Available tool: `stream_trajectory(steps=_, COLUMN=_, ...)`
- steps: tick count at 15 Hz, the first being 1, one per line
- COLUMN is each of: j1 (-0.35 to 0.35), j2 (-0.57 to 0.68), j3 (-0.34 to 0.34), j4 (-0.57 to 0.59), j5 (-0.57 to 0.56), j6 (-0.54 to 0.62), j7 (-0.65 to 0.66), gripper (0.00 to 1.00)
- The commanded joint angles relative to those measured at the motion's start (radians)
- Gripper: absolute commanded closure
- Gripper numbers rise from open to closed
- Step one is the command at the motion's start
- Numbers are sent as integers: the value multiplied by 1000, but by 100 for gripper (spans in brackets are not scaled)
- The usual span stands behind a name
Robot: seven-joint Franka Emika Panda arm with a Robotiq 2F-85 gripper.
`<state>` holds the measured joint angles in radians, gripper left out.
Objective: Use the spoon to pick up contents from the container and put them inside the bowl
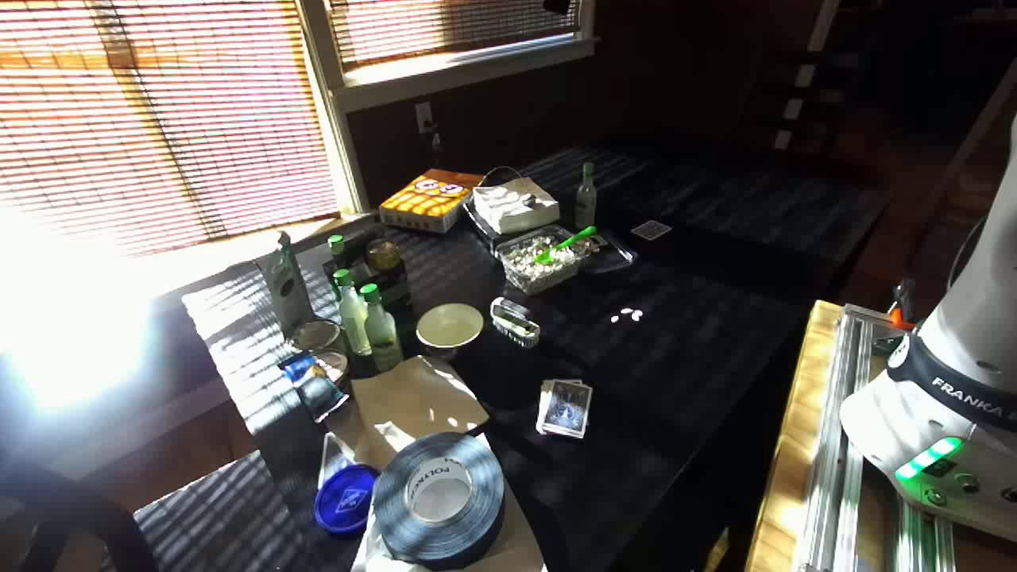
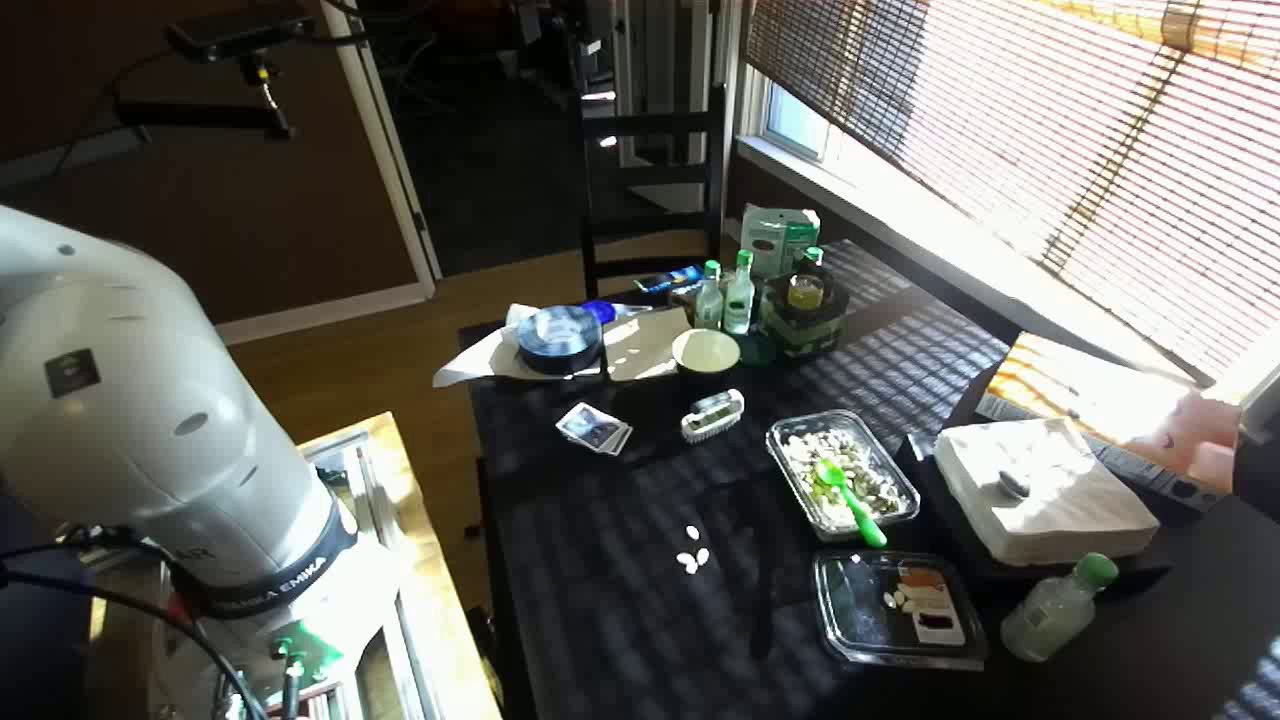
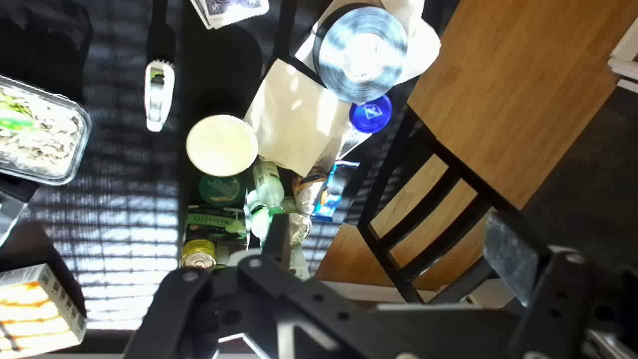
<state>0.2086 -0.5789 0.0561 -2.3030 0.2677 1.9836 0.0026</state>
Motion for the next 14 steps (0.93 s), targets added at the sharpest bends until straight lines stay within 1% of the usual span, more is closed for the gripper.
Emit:
stream_trajectory(steps=1, j1=-18, j2=0, j3=14, j4=3, j5=9, j6=-5, j7=-7, gripper=0)
stream_trajectory(steps=9, j1=-18, j2=0, j3=14, j4=3, j5=9, j6=-4, j7=-7, gripper=0)
stream_trajectory(steps=10, j1=-33, j2=9, j3=17, j4=0, j5=7, j6=25, j7=21, gripper=0)
stream_trajectory(steps=12, j1=-90, j2=21, j3=18, j4=-25, j5=-24, j6=81, j7=93, gripper=0)
stream_trajectory(steps=14, j1=-144, j2=29, j3=-5, j4=-75, j5=-33, j6=136, j7=127, gripper=0)
